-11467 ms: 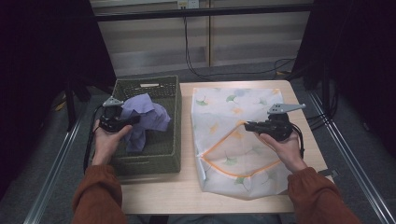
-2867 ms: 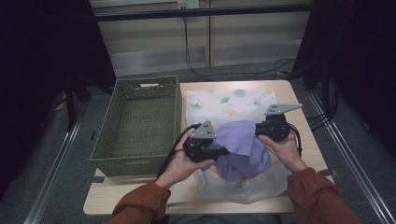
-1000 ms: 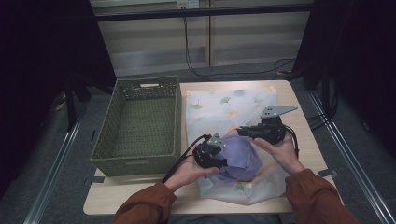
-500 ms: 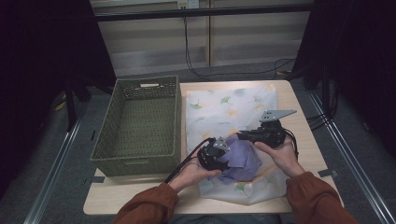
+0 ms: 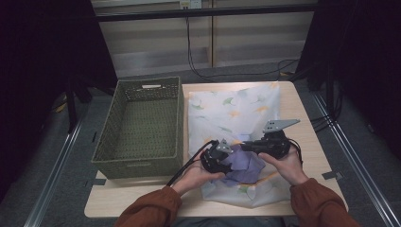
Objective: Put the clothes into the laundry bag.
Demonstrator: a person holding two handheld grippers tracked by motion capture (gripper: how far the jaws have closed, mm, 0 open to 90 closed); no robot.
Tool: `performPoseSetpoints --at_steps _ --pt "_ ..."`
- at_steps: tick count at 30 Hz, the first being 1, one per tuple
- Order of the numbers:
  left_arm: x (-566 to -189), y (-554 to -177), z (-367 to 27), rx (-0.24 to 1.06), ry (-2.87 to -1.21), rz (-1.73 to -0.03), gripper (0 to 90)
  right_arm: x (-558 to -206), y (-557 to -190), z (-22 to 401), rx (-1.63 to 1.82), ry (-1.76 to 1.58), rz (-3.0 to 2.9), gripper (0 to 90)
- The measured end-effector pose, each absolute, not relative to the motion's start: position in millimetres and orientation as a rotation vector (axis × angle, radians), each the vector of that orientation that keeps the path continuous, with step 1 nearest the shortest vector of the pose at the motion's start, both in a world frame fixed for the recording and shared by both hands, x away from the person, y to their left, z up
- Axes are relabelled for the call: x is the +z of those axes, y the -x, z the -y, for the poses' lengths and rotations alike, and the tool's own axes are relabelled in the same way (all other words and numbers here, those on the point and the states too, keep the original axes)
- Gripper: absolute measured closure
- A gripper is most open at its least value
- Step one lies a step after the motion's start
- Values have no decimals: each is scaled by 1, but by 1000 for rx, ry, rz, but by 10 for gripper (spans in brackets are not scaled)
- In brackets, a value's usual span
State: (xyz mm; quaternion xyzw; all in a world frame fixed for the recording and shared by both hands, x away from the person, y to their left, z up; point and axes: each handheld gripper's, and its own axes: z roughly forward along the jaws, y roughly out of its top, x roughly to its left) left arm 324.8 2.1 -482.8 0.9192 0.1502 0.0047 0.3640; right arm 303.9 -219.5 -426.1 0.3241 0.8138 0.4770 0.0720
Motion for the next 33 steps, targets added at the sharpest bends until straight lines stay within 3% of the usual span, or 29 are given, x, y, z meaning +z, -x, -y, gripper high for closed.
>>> performPoseSetpoints --at_steps 4,9,13,16,20,33 --pt "-481 -327 -4 -8 -2368 -374 652 -430 -304 216 1419 -964 -2466 878" --pt "-478 -327 -6 -2 -2340 -400 548 -431 -305 219 1409 -975 -2465 877" --pt "-471 -325 -9 5 -2349 -384 424 -432 -306 221 1414 -983 -2457 877" --pt "-465 -321 -12 -23 -2293 -418 284 -432 -306 222 1415 -989 -2453 877" --pt "-452 -317 -21 -17 -2269 -426 214 -430 -307 222 1422 -993 -2443 877" --pt "-434 -295 -44 82 -2237 -414 217 -431 -309 222 1429 -1004 -2439 878"
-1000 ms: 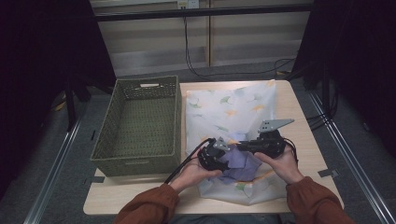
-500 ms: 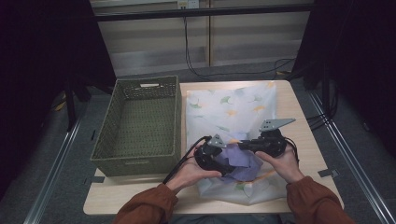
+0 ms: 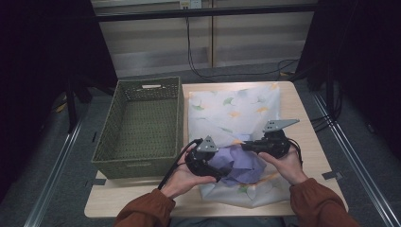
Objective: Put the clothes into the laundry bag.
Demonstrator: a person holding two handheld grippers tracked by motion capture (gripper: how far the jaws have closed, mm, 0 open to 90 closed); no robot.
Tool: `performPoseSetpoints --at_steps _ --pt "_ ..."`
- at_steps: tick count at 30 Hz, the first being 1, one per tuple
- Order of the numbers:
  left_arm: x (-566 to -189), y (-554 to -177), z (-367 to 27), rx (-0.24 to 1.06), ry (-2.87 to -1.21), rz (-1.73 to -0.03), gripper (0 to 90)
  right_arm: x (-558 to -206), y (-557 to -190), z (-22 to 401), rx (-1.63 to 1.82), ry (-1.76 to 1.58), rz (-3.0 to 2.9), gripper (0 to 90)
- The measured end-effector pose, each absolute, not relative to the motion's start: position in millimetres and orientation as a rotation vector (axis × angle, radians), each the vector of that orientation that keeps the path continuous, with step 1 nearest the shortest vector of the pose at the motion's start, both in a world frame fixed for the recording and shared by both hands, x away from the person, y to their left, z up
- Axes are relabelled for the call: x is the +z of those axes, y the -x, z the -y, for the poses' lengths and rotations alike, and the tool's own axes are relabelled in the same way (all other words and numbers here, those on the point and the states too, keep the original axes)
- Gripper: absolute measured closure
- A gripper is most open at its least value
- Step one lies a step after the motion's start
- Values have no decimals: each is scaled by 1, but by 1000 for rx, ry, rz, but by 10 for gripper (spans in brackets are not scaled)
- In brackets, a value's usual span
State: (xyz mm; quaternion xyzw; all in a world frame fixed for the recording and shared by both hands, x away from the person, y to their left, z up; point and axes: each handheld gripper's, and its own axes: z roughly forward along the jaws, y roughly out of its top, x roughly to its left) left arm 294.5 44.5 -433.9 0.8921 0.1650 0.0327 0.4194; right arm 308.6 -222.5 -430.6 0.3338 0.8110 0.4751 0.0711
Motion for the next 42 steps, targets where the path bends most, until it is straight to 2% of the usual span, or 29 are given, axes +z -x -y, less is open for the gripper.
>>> performPoseSetpoints --at_steps 3,4,6,7,9,19,26,30,33,37,39,42 --pt "-438 -290 -45 51 -2220 -353 324 -430 -308 222 1429 -1002 -2437 878" --pt "-442 -288 -44 54 -2217 -352 315 -430 -308 222 1429 -997 -2440 878" --pt "-453 -287 -41 -35 -2178 -384 343 -430 -308 222 1433 -994 -2443 877" --pt "-455 -287 -38 -17 -2194 -374 356 -430 -309 222 1434 -995 -2444 877" --pt "-460 -286 -30 50 -2254 -319 343 -430 -309 223 1440 -997 -2442 877" --pt "-478 -290 -21 24 -2335 -292 248 -432 -309 222 1432 -996 -2456 875" --pt "-486 -292 -18 15 -2345 -323 209 -432 -309 222 1425 -990 -2456 876" --pt "-488 -294 -18 17 -2361 -336 216 -432 -309 221 1426 -988 -2458 876" --pt "-490 -294 -18 52 -2366 -333 265 -433 -309 221 1423 -989 -2463 875" --pt "-493 -293 -18 120 -2346 -365 394 -433 -309 220 1424 -987 -2466 876" --pt "-491 -294 -19 159 -2380 -333 425 -433 -309 220 1423 -994 -2467 878" --pt "-490 -297 -20 178 -2385 -340 535 -433 -309 220 1424 -1001 -2467 878"
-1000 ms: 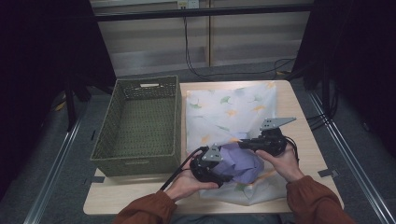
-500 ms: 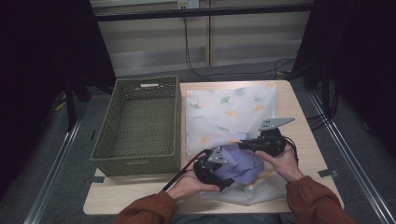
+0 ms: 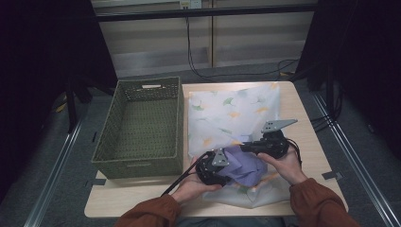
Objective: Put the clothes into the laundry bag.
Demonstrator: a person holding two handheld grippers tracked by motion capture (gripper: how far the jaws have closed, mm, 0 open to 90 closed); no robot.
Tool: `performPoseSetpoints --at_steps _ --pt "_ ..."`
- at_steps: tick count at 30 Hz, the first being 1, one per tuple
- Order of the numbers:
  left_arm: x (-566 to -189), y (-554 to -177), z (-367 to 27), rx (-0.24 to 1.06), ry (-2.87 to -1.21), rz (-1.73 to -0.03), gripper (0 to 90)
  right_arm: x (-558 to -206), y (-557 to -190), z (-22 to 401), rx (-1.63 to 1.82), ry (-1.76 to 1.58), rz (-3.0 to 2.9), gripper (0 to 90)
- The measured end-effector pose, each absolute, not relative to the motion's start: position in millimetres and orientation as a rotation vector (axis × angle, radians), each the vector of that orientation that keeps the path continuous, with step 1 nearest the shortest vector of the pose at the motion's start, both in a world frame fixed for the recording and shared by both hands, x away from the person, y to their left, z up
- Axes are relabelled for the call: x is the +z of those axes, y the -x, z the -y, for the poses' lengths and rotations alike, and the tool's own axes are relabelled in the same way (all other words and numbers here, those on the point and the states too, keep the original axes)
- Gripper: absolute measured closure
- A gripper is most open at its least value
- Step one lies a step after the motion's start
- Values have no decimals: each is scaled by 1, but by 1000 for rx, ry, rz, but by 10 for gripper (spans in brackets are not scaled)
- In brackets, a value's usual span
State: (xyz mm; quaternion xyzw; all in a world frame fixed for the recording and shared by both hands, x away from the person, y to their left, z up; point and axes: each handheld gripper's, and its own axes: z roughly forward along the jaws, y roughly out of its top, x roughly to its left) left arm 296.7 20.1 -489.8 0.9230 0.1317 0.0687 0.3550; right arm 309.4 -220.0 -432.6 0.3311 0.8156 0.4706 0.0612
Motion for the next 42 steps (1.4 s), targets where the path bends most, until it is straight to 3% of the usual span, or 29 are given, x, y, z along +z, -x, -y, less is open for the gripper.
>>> performPoseSetpoints --at_steps 6,9,20,32,42 --pt "-486 -306 -24 89 -2352 -426 730 -431 -310 219 1429 -991 -2466 878" --pt "-483 -308 -24 72 -2347 -445 761 -430 -310 219 1431 -992 -2463 878" --pt "-478 -319 -12 100 -2355 -461 775 -424 -308 220 1459 -976 -2441 878" --pt "-468 -332 -4 172 -2264 -611 783 -417 -306 219 1492 -953 -2418 878" --pt "-488 -330 4 143 -2278 -618 735 -423 -308 219 1480 -982 -2435 877"
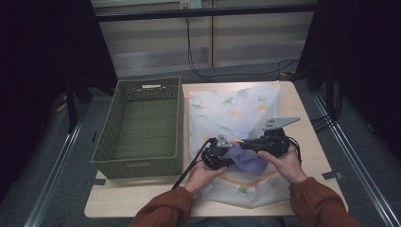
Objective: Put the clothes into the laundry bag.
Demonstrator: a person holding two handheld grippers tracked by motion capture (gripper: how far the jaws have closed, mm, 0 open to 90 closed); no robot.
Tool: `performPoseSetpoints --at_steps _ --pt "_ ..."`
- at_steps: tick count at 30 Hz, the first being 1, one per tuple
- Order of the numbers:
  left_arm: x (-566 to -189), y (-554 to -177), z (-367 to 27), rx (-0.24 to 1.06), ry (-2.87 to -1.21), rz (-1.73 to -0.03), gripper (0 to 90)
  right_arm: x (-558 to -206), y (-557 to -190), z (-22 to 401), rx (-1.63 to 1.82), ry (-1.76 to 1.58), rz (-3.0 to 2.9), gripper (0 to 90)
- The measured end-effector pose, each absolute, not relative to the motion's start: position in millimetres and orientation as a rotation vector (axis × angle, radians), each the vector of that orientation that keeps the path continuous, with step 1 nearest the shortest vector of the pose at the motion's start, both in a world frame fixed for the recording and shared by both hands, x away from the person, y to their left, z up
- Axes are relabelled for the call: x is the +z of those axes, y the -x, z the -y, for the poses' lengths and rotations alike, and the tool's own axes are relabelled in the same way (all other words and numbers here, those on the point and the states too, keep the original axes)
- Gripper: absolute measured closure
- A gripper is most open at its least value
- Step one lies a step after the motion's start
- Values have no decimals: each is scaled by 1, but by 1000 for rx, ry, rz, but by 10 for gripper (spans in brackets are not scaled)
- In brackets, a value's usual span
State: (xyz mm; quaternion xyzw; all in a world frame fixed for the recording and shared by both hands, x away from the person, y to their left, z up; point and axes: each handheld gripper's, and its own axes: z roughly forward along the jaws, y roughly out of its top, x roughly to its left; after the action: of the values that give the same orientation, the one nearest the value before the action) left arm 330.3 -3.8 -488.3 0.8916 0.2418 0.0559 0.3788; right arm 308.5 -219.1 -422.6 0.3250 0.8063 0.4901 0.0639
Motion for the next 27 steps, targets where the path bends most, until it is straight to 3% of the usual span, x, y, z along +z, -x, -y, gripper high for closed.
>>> performPoseSetpoints --at_steps 12,19,23,27 --pt "-477 -326 -10 81 -2258 -579 390 -427 -310 219 1470 -994 -2451 878" --pt "-459 -313 -17 66 -2236 -564 245 -428 -311 221 1465 -993 -2444 876" --pt "-450 -310 -20 71 -2204 -522 234 -427 -310 221 1464 -995 -2441 876" --pt "-454 -322 -17 92 -2170 -542 323 -427 -310 220 1462 -993 -2443 876"
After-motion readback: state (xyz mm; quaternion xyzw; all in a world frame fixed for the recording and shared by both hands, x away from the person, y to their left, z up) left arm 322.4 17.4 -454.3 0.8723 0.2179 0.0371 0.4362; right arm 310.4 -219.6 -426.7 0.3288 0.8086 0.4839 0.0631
